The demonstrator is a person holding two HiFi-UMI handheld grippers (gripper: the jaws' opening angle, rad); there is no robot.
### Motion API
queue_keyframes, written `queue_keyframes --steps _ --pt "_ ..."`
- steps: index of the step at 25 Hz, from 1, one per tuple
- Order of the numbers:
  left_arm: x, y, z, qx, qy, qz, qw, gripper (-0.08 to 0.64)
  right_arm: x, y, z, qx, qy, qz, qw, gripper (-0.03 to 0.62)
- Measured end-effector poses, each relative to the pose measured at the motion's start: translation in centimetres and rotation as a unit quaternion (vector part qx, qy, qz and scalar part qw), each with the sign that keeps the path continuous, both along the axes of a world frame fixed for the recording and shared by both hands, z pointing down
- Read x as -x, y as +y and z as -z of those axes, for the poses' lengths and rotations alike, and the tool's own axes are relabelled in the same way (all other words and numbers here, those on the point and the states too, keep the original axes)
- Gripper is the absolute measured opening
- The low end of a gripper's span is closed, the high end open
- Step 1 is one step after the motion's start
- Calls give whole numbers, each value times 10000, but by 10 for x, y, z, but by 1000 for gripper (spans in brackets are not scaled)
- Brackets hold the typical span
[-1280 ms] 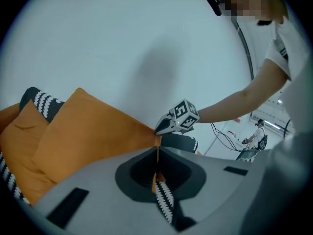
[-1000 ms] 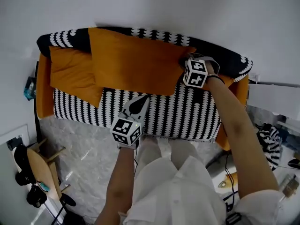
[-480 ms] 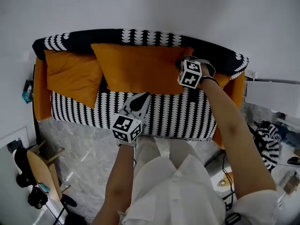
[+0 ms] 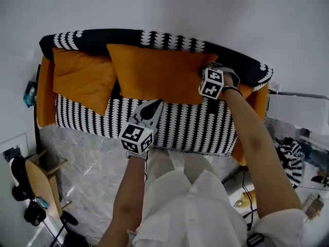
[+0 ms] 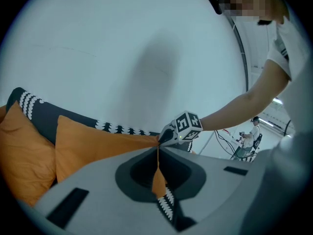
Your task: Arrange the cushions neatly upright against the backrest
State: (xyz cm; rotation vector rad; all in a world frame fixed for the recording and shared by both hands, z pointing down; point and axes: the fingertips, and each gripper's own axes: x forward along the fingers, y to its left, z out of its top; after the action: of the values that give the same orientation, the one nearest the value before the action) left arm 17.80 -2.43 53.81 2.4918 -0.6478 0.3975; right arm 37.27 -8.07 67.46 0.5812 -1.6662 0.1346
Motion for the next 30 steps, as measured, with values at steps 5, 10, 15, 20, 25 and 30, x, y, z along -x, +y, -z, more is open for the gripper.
queue_keyframes --steps 5,10,15,20,25,30 --pt "21 1 9 -6 83 -55 10000 17 1 2 25 -232 58 -444 9987 47" --pt "64 -3 23 -49 113 -174 9998 17 26 22 65 -618 -736 -1599 9824 37" --pt "114 -1 25 -49 -18 -333 9994 17 71 50 114 -1188 -2106 -3111 9191 25" --pt "161 5 29 -23 -78 -95 9999 17 139 85 149 -1337 -3498 -3972 8378 17" --pt "193 9 40 74 -2 643 9979 17 200 100 163 -1156 -4327 -3669 8153 14" --pt "231 24 70 41 19 1212 9926 17 242 102 165 -759 -4689 -3223 8189 12"
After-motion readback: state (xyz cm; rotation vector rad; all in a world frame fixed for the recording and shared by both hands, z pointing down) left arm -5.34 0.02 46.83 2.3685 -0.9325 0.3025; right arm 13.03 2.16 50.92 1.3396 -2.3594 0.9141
